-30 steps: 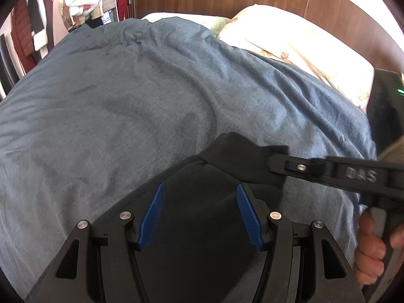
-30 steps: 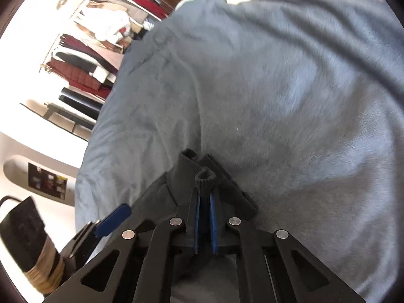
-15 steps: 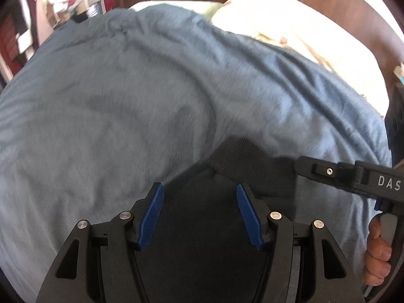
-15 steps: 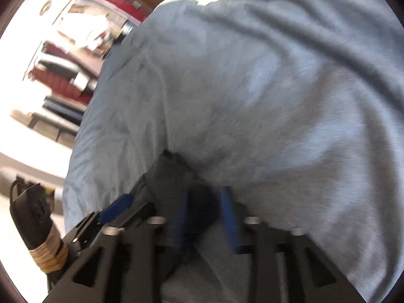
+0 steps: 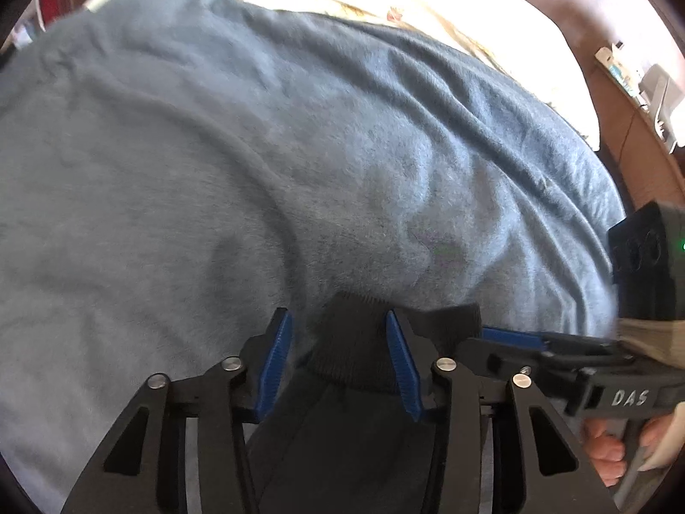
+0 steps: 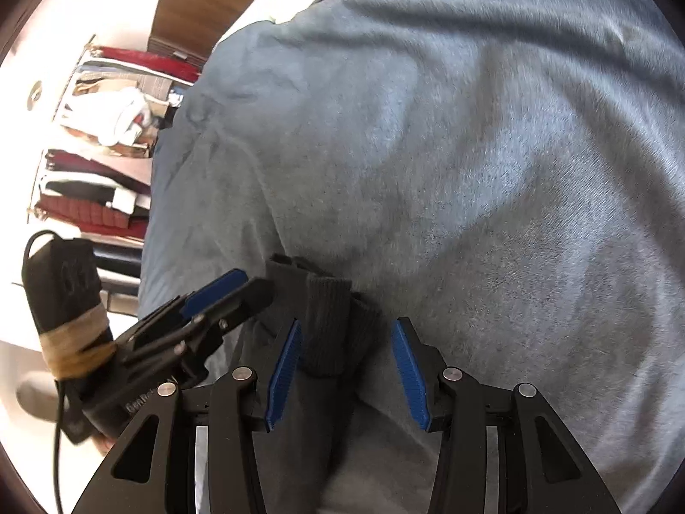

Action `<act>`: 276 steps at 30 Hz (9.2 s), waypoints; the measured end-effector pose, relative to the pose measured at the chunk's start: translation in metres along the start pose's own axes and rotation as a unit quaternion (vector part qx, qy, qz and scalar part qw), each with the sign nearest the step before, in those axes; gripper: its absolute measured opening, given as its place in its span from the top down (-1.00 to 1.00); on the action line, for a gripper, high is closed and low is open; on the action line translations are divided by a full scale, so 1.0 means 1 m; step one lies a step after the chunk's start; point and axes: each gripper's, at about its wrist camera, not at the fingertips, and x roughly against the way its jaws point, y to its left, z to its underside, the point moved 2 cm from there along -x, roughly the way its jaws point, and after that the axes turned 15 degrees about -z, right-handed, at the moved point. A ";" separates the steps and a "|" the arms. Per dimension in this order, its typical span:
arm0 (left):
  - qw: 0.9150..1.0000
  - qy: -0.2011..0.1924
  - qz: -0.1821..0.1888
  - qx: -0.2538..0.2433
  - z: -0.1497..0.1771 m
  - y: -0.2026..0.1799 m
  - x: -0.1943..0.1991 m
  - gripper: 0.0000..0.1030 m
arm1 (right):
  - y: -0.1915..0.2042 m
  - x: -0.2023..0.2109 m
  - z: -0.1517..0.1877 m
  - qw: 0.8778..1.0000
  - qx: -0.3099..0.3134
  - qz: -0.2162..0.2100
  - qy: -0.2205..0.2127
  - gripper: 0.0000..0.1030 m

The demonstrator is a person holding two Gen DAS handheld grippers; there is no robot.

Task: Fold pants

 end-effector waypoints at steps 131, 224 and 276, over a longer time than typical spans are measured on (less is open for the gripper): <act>0.807 -0.091 -0.150 0.564 0.533 0.118 0.202 -0.04 | 0.197 -0.066 0.422 0.805 0.519 -0.045 0.283 0.38; 0.730 -0.143 -0.268 0.612 0.662 0.066 0.347 0.35 | 0.256 -0.035 0.408 0.867 0.448 -0.087 0.198 0.56; 0.710 -0.086 -0.422 0.557 0.690 -0.016 0.381 -0.45 | 0.240 0.014 0.465 0.801 0.577 -0.008 0.158 -0.18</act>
